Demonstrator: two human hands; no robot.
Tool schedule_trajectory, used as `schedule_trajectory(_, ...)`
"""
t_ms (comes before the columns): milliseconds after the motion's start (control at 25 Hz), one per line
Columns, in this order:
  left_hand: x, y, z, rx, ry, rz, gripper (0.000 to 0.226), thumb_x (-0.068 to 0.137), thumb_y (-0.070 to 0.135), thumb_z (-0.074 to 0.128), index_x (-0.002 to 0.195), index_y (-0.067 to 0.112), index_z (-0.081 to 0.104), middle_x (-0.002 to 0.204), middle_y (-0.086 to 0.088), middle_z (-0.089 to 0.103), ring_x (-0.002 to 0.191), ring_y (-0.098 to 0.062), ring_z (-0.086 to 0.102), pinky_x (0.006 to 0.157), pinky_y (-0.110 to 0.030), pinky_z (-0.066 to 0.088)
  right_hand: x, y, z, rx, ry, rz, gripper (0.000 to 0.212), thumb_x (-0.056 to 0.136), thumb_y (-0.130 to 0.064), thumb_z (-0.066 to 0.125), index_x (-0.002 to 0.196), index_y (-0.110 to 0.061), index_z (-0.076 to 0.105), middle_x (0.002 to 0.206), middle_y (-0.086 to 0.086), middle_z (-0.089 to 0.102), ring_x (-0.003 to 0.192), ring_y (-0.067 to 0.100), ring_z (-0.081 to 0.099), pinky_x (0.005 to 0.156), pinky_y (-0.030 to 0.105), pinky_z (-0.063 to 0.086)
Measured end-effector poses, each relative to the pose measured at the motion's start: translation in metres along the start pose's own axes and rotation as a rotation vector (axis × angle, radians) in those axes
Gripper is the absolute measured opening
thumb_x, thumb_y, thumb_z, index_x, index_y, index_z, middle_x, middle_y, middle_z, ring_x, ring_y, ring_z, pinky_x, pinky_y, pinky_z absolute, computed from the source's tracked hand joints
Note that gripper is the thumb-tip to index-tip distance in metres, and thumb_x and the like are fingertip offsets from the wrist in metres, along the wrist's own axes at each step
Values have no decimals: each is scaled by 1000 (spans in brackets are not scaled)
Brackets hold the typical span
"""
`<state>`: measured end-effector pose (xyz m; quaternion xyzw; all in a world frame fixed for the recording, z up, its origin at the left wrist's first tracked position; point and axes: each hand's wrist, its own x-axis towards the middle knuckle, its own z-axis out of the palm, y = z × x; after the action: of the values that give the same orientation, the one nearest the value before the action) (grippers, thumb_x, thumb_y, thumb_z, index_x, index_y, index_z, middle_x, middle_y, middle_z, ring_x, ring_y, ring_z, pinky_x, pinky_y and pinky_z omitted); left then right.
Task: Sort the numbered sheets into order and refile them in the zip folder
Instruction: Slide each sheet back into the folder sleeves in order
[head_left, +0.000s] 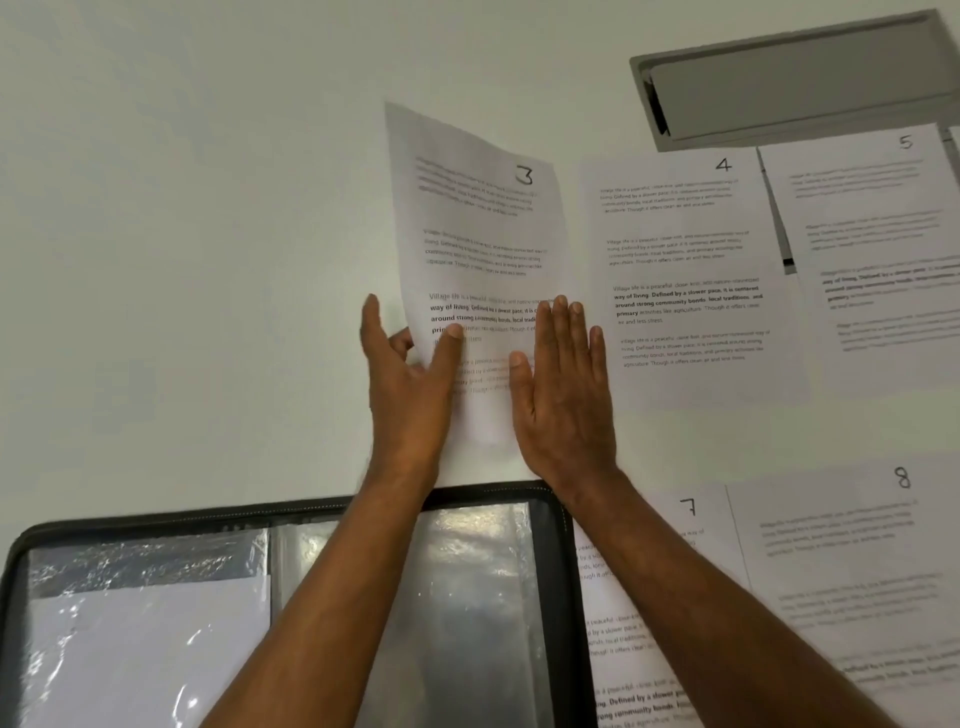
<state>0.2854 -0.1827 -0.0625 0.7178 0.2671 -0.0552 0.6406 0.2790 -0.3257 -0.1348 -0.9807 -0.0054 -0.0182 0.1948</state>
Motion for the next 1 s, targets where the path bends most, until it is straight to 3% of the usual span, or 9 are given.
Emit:
schedule_trajectory(80, 5, -3, -11, -22, 48, -36, 59, 98, 31, 69, 151, 30, 41, 121, 8, 71, 101, -7, 72, 82, -27, 61, -1, 1, 0, 49, 2, -11, 66, 109, -46, 9, 164, -8, 11, 172, 10, 8, 159, 19, 0, 130, 44, 4)
schedule_trajectory(200, 13, -11, -25, 47, 33, -10, 25, 97, 22, 70, 121, 23, 69, 108, 9, 77, 97, -12, 74, 90, -42, 62, -4, 3, -6, 235, -17, -46, 62, 110, -41, 19, 164, -11, 12, 172, 7, 8, 159, 15, 2, 130, 44, 5)
schedule_trajectory(320, 6, -10, -39, 83, 6, 0, 23, 99, 15, 64, 115, 30, 69, 108, 12, 76, 100, -13, 73, 93, -44, 60, -18, -1, -21, 396, -28, -22, 62, 109, -41, 31, 164, -17, 14, 173, 0, 8, 158, 8, 6, 130, 39, 6)
schedule_trajectory(520, -30, 0, -72, 39, -131, 9, 30, 101, 11, 60, 128, 23, 66, 116, 6, 76, 103, -15, 73, 93, -40, 60, -53, -20, -61, 665, 17, 306, 68, 105, -38, 54, 162, -25, 20, 169, -6, 20, 153, 7, 21, 123, 30, 25)
schedule_trajectory(600, -47, -1, -88, 7, -191, -13, 29, 102, 11, 61, 129, 22, 66, 116, 6, 76, 102, -16, 74, 89, -38, 61, -61, -31, -79, 777, 44, 442, 69, 101, -35, 62, 160, -26, 26, 162, -5, 33, 144, 10, 39, 112, 25, 40)
schedule_trajectory(680, -65, -4, -106, -10, -255, -37, 28, 102, 11, 60, 127, 22, 67, 116, 5, 76, 102, -17, 74, 86, -37, 61, -70, -39, -96, 880, 45, 597, 71, 97, -34, 69, 157, -24, 32, 152, -7, 45, 127, 8, 54, 91, 14, 47)
schedule_trajectory(760, -81, -11, -122, -42, -312, -68, 28, 102, 10, 60, 128, 19, 66, 118, 2, 76, 103, -22, 74, 85, -38, 61, -82, -44, -111, 1055, -2, 751, 70, 91, -38, 77, 150, -22, 43, 137, -7, 59, 111, 9, 64, 81, 19, 52)
schedule_trajectory(840, -93, -20, -135, -42, -347, -97, 29, 102, 10, 61, 129, 17, 66, 118, 0, 76, 106, -25, 74, 88, -40, 61, -98, -46, -118, 1237, -114, 845, 54, 87, -34, 81, 134, -17, 60, 119, 1, 74, 98, 19, 74, 77, 32, 60)
schedule_trajectory(1000, -109, -39, -151, 66, -390, -47, 27, 101, 16, 63, 128, 16, 66, 119, 1, 75, 105, -19, 73, 90, -38, 60, -138, -55, -116, 1234, -218, 779, 30, 88, -20, 81, 117, -17, 73, 106, 0, 79, 95, 20, 76, 75, 33, 61)
